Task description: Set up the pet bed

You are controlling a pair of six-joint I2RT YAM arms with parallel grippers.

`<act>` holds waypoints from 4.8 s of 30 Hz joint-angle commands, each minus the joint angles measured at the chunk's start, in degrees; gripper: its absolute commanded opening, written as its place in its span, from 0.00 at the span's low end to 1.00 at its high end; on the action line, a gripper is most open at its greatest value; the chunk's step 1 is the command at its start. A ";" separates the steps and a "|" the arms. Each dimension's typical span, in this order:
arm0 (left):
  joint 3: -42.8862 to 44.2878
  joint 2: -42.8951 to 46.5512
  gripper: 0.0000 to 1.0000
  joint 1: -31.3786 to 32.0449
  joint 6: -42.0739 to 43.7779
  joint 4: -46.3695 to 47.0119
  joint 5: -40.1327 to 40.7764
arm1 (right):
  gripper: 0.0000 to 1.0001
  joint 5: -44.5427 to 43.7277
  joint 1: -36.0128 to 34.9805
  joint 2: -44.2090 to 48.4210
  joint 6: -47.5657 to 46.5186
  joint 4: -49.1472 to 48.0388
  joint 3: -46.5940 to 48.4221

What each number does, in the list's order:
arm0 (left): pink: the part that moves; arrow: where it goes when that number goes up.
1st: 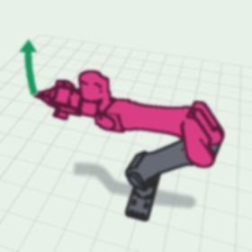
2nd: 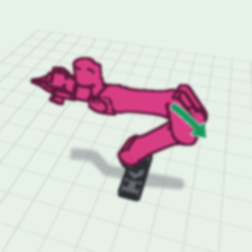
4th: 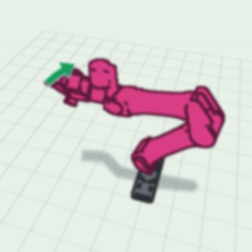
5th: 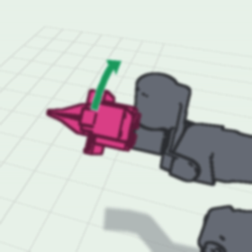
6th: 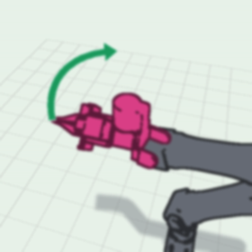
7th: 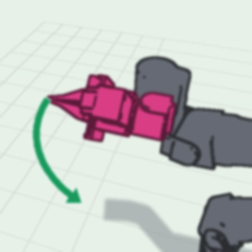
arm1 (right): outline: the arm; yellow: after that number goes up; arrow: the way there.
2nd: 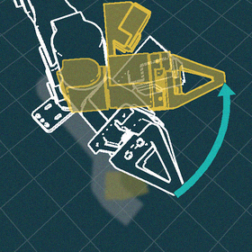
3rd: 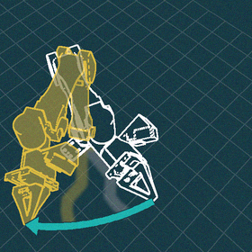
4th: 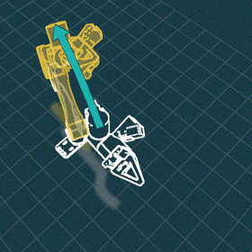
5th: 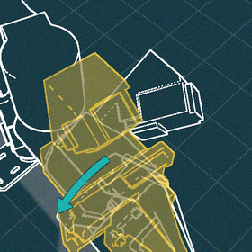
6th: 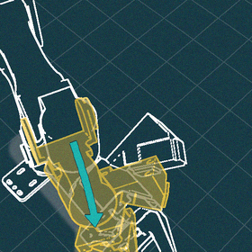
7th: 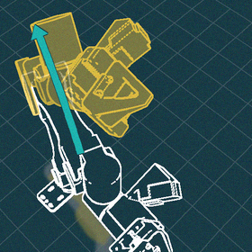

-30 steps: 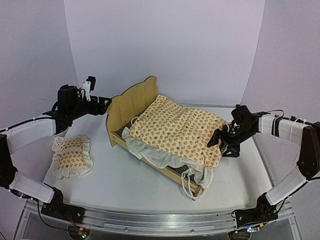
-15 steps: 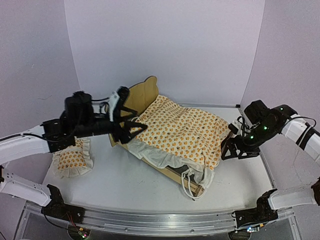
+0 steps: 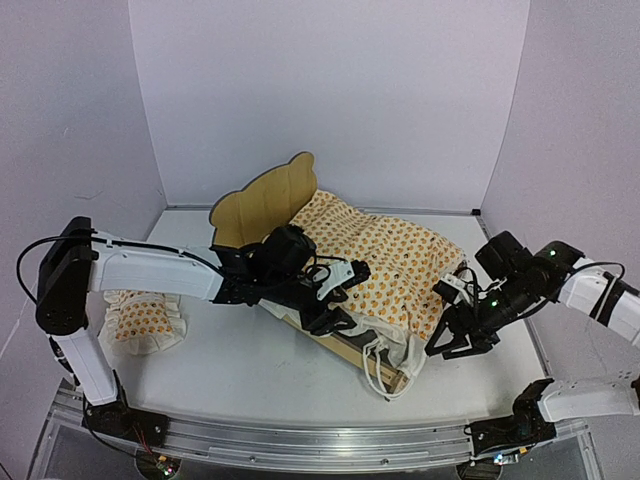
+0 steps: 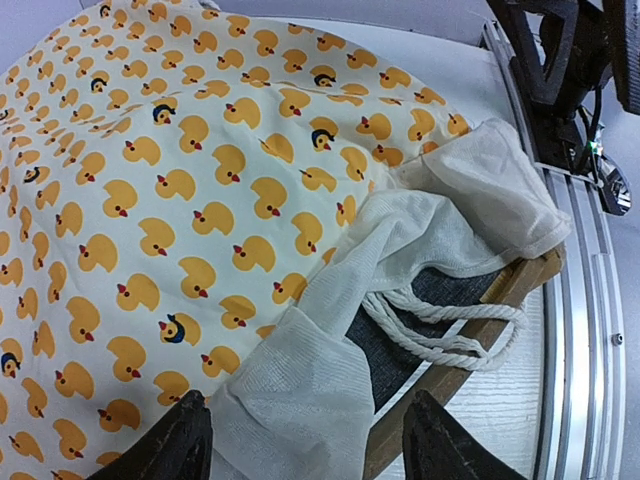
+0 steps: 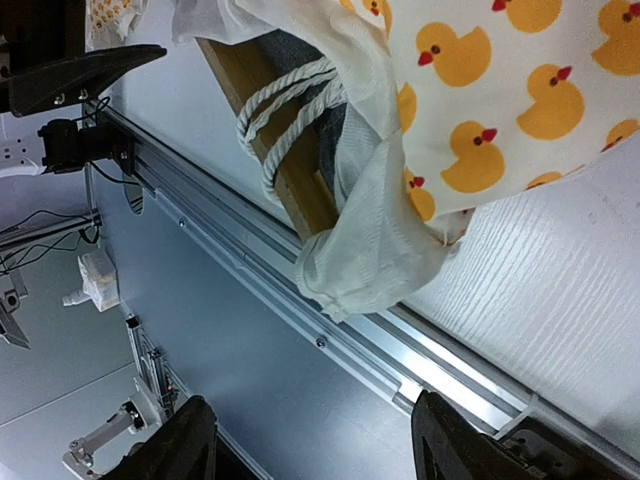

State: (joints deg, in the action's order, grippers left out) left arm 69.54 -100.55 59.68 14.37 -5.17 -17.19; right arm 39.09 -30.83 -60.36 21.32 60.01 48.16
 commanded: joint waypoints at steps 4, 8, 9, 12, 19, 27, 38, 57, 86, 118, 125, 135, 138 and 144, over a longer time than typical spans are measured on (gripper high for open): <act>5.36 -2.47 0.56 1.68 5.06 -4.30 6.30 | 0.60 -5.75 -6.45 -3.40 8.86 -7.84 -2.86; 5.13 -2.42 0.42 1.93 5.02 -4.99 9.43 | 0.49 -9.43 -8.84 -4.66 13.77 -13.79 -4.66; 5.00 -2.25 0.40 1.93 4.97 -4.95 9.64 | 0.46 -10.38 -9.19 -5.05 15.12 -15.28 -5.06; 4.70 -1.71 0.30 1.93 4.67 -5.18 9.98 | 0.43 -13.50 -10.60 -6.41 18.15 -18.26 -5.65; 3.67 1.43 0.00 1.93 1.90 -4.97 19.31 | 0.00 -13.75 -12.10 -7.08 23.19 -26.79 -5.35; 1.13 6.88 0.00 1.50 -2.70 -2.75 29.87 | 0.00 -14.01 -12.11 -7.04 25.98 -32.83 1.37; -3.84 13.41 0.51 1.07 -5.79 1.16 17.82 | 0.00 -15.52 -12.06 -17.06 26.20 -44.48 9.04; -9.74 8.20 0.61 -3.05 -28.04 23.08 -9.50 | 0.60 -13.43 -9.07 -38.41 3.63 -7.11 43.35; 1.19 -10.45 0.76 3.99 -2.90 22.93 5.85 | 0.73 -19.81 -8.90 -18.26 -5.59 8.17 30.08; 12.43 -9.21 0.44 -16.59 -20.62 11.90 -1.45 | 0.46 -13.42 -11.07 -30.13 -5.42 -6.83 22.56; 9.61 1.12 0.83 -16.61 -19.69 2.85 5.77 | 0.44 -20.62 -13.81 -31.89 0.09 -8.32 21.10; -3.53 14.10 0.68 -8.80 -23.77 3.97 -1.16 | 0.43 -29.11 -18.77 -32.16 10.12 -8.83 18.28; -6.64 13.56 0.68 -1.19 -23.82 8.10 -0.60 | 0.42 -27.69 -19.92 -32.48 11.42 -11.95 17.45; -9.47 8.81 0.66 3.87 -25.87 12.89 5.91 | 0.28 -28.37 -20.38 -32.30 15.69 -18.98 14.02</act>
State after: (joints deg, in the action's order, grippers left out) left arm 60.38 -88.90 63.29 -9.54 2.17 -15.68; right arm 12.49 -50.59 -92.92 32.82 48.34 64.62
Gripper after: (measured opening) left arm 0.681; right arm 0.309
